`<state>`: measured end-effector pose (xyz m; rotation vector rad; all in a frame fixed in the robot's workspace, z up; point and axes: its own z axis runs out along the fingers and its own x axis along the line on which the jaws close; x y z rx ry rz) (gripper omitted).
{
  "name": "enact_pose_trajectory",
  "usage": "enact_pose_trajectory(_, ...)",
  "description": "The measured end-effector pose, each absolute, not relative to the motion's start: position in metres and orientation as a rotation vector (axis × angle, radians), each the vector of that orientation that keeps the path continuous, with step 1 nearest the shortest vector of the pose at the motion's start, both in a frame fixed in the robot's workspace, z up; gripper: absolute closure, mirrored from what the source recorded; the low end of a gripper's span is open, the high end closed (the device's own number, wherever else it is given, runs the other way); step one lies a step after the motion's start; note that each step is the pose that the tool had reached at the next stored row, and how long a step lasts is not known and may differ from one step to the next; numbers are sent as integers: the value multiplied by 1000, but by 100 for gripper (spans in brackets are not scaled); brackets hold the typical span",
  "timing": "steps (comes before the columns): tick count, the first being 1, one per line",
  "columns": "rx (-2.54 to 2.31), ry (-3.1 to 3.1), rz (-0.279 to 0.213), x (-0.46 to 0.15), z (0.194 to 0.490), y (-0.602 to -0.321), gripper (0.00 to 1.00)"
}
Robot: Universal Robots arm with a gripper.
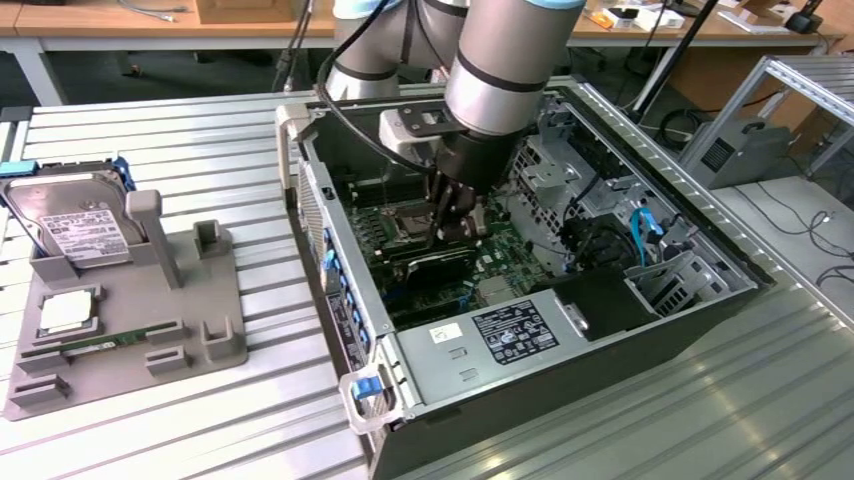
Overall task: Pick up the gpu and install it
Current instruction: 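Press down on the gpu until it lock into place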
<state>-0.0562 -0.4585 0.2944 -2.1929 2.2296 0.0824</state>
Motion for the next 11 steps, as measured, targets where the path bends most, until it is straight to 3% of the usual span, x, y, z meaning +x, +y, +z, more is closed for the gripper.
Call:
enact_pose_trajectory(4,-2193,2230,82,-50,316,-459,89)
enact_pose_trajectory(11,-2192,2229,83,-50,318,-459,89)
